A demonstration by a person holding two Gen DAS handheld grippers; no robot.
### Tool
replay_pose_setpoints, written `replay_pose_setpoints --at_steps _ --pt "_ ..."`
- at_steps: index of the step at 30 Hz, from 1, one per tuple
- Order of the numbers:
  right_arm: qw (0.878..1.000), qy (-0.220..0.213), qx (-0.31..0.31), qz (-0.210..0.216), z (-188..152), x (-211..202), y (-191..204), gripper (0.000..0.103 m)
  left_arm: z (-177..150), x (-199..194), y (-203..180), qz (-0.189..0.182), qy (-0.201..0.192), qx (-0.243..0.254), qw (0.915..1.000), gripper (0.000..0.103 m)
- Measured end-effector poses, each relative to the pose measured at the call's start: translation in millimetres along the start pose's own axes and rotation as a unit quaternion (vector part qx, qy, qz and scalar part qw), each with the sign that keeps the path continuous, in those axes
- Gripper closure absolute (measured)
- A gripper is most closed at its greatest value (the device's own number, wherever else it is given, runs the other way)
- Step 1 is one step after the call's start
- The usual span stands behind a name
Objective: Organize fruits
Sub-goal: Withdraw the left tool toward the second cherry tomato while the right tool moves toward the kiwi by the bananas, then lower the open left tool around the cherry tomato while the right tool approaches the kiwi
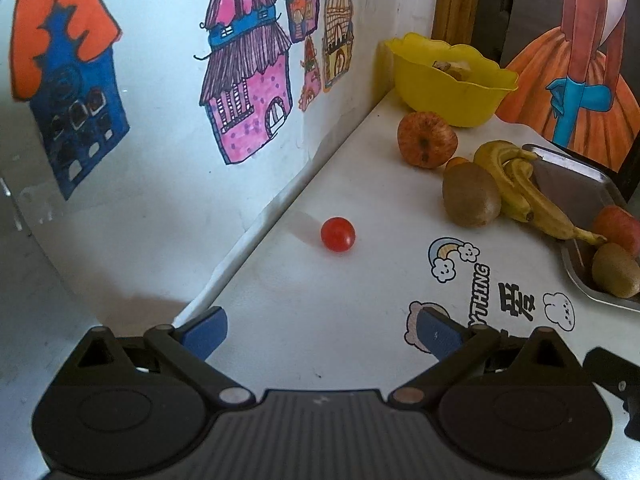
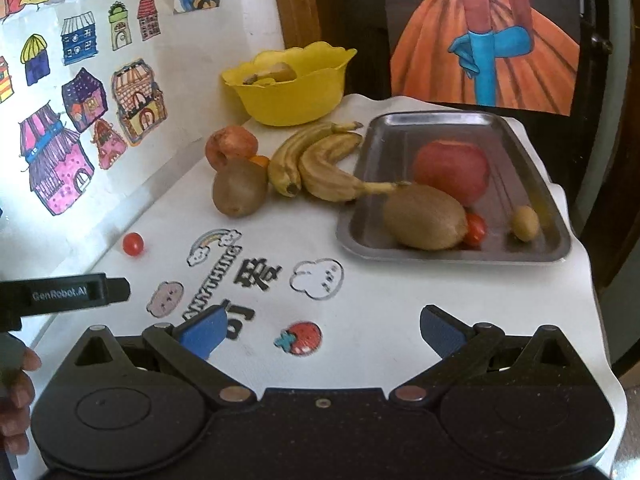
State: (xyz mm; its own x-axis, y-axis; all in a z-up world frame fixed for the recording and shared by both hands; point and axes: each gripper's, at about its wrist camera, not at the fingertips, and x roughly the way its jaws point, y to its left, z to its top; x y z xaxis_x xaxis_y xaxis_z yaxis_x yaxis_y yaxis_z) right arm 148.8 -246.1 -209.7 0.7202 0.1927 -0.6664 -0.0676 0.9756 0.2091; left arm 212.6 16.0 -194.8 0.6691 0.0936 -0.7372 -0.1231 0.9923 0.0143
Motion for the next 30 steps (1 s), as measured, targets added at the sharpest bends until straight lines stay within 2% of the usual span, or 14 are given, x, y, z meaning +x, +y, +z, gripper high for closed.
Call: replay_pose_setpoints --at_steps 9,19,23,30 --pt "1.0 -0.012 -0.02 0.015 17.5 13.4 8.8 0.001 6.3 8.9 -5.4 -0.009 -0.001 0.006 0.9999 0.0" --pt "0.995 -0.062 -0.072 0.034 42.5 27.1 1.7 0.001 16.8 20.5 -20.6 -0.016 -0.021 0.039 0.9989 0.0" --pt "0.993 -0.063 -0.072 0.068 52.7 35.1 -0.1 0.001 21.5 29.2 -26.8 -0.006 -0.028 0.059 0.9978 0.001" --pt "0.988 -0.033 -0.053 0.143 71.0 60.5 10.8 0.001 26.6 45.9 -27.8 0.003 -0.028 0.071 0.997 0.001"
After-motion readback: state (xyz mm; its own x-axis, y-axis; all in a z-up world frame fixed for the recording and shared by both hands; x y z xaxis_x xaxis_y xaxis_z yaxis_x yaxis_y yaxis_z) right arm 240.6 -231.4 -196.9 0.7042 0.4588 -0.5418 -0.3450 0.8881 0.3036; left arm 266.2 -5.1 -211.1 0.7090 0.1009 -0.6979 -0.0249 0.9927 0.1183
